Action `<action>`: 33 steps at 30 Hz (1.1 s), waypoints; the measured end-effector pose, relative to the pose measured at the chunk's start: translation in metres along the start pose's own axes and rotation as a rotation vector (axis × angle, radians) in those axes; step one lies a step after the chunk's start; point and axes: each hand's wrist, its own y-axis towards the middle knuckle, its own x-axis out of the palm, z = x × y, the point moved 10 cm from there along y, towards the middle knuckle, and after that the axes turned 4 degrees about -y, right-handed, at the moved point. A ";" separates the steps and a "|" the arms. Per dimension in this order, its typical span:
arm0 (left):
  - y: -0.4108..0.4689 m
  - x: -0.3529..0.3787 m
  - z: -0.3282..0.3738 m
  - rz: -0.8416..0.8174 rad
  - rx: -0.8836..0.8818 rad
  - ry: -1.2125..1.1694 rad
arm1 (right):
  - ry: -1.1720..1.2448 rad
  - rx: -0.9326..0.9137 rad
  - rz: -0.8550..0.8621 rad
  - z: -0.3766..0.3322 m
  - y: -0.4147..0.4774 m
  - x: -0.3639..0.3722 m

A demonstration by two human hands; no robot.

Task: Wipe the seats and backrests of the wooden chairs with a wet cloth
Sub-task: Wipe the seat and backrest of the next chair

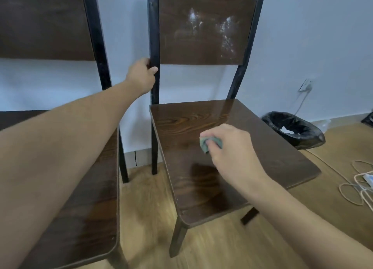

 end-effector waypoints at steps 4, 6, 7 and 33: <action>-0.001 -0.001 -0.001 0.013 0.004 -0.003 | -0.162 0.040 -0.114 0.006 0.024 0.043; -0.001 -0.002 0.000 0.006 0.009 -0.005 | -0.214 -0.093 -0.150 -0.025 0.005 0.057; -0.001 -0.002 0.000 0.003 0.013 -0.002 | -0.187 -0.172 -0.140 -0.041 -0.009 0.060; 0.006 0.002 -0.003 0.062 0.068 0.095 | 0.076 -0.481 0.671 -0.062 0.225 -0.001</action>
